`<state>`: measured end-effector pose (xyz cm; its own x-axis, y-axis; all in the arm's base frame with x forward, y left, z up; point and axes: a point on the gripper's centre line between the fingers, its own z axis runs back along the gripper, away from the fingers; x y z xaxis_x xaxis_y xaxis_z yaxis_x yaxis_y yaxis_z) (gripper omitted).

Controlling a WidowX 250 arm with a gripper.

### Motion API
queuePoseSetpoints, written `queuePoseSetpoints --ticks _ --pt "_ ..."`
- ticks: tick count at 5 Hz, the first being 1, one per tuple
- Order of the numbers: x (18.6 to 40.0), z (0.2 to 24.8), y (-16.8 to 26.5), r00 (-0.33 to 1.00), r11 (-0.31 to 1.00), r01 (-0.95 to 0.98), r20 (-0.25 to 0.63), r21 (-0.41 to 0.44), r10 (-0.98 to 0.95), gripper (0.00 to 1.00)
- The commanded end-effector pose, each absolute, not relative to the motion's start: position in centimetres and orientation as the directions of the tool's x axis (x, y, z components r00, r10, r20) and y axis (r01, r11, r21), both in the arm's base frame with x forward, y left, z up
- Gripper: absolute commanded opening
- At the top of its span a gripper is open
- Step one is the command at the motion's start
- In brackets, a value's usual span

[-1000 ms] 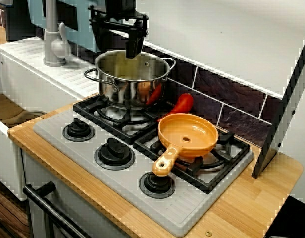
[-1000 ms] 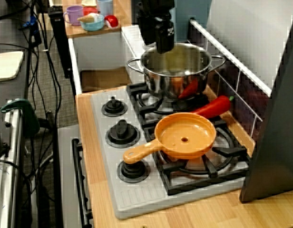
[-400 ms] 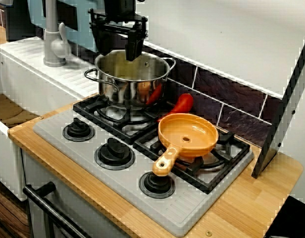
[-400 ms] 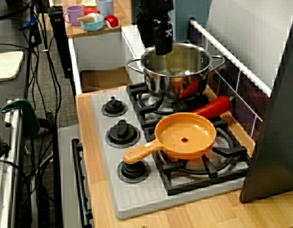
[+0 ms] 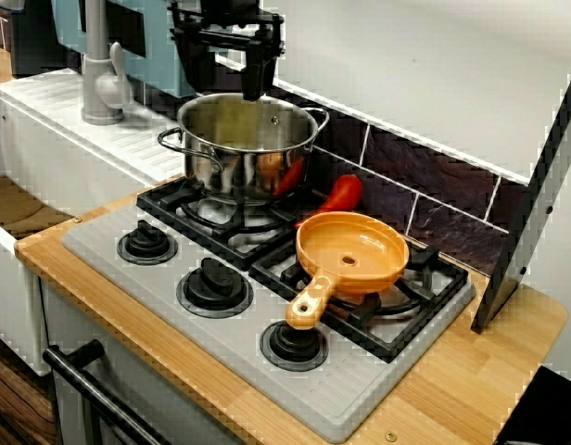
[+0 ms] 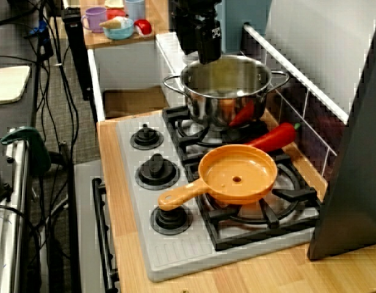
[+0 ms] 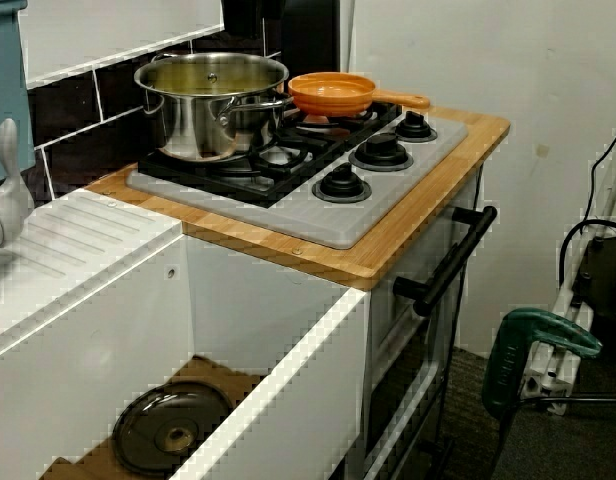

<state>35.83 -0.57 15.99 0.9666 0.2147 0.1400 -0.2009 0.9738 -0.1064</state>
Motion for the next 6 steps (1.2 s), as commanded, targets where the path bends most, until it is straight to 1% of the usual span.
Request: queuePoseSetpoints --ticks 1,3,4,5,6 --pt "37.5 18.2 -1.9 0.948 0.987 -0.136 0.28 -0.084 0.155 1.0" --pt "40.1 17.5 -1.5 0.941 0.999 -0.021 0.338 -0.046 0.036 1.0" --pt "40.9 16.8 -0.2 0.941 0.998 0.049 0.337 -0.039 -0.033 1.0" --pt "41.1 16.1 0.1 0.929 0.981 0.194 0.322 -0.011 -0.18 1.0" --pt "41.2 14.7 0.4 0.906 0.946 0.324 0.29 -0.013 -0.307 1.0"
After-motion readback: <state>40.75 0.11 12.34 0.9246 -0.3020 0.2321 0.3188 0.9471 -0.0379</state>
